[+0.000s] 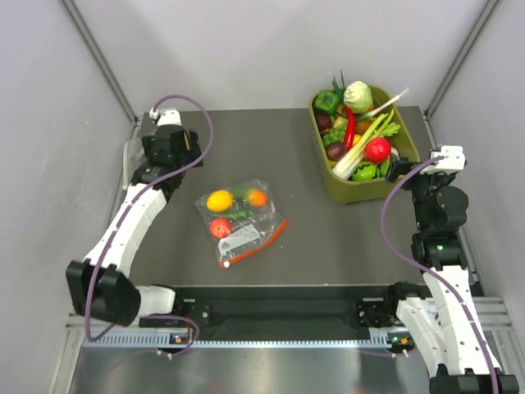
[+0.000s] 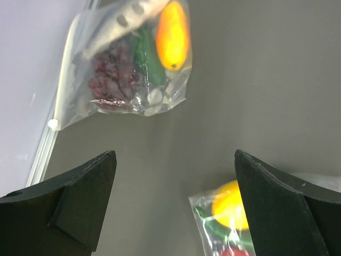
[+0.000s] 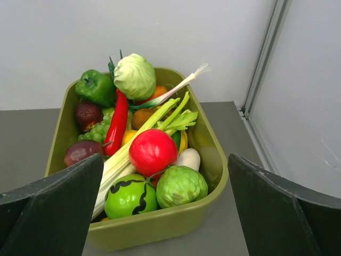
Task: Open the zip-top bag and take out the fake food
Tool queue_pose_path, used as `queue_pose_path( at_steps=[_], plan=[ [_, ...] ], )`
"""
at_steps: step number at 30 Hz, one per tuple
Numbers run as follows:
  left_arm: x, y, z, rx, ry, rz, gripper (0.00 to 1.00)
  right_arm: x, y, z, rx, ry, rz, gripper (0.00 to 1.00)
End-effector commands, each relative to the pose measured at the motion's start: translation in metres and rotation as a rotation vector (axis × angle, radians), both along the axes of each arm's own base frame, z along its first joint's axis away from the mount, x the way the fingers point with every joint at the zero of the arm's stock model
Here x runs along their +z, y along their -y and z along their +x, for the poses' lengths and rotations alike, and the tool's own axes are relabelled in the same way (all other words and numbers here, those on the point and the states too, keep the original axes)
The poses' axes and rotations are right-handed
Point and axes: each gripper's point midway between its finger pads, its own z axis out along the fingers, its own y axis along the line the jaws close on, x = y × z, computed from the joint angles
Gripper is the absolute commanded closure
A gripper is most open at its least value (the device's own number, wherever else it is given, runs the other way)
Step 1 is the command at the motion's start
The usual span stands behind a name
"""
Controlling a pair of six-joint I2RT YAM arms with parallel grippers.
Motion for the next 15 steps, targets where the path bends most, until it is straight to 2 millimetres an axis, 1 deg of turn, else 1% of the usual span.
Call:
queue_pose_path(
  at_steps=[1,2,3,5,6,8,9,10,13,15],
  plan=[
    [-0.02,-0.009,0.038,0.088,0.035,0.036,0.04,0.029,-0.006,-0.004,0.029,0.067,0.0,0.0],
    [-0.028,-0.013,0.043,0.115,0.021,0.055,0.04,0.028,-0.006,-0.004,0.031,0.065,0.0,0.0],
    [-0.049,-0.013,0.053,0.123,-0.026,0.075,0.04,0.026,-0.007,-0.003,0.037,0.059,-0.001,0.0],
    [-0.056,-0.013,0.066,0.14,-0.031,0.09,0.04,0.026,-0.008,-0.003,0.043,0.058,-0.002,0.0],
    [-0.07,-0.013,0.072,0.142,-0.05,0.103,0.05,0.027,-0.009,-0.004,0.047,0.058,-0.003,0.0],
    [-0.077,-0.015,0.081,0.15,-0.049,0.129,0.05,0.028,-0.01,-0.004,0.05,0.059,-0.003,0.0],
    [-0.078,-0.018,0.087,0.165,-0.034,0.137,0.05,0.029,-0.011,-0.004,0.055,0.062,-0.004,0.0],
    [-0.088,-0.019,0.094,0.167,-0.053,0.15,0.05,0.029,-0.011,-0.004,0.058,0.064,-0.004,0.0],
    [-0.101,-0.024,0.109,0.178,-0.079,0.187,0.06,0.029,-0.013,-0.004,0.067,0.064,-0.006,0.0],
    [-0.105,-0.026,0.116,0.185,-0.082,0.208,0.05,0.027,-0.014,-0.003,0.072,0.058,-0.005,0.0]
  ],
)
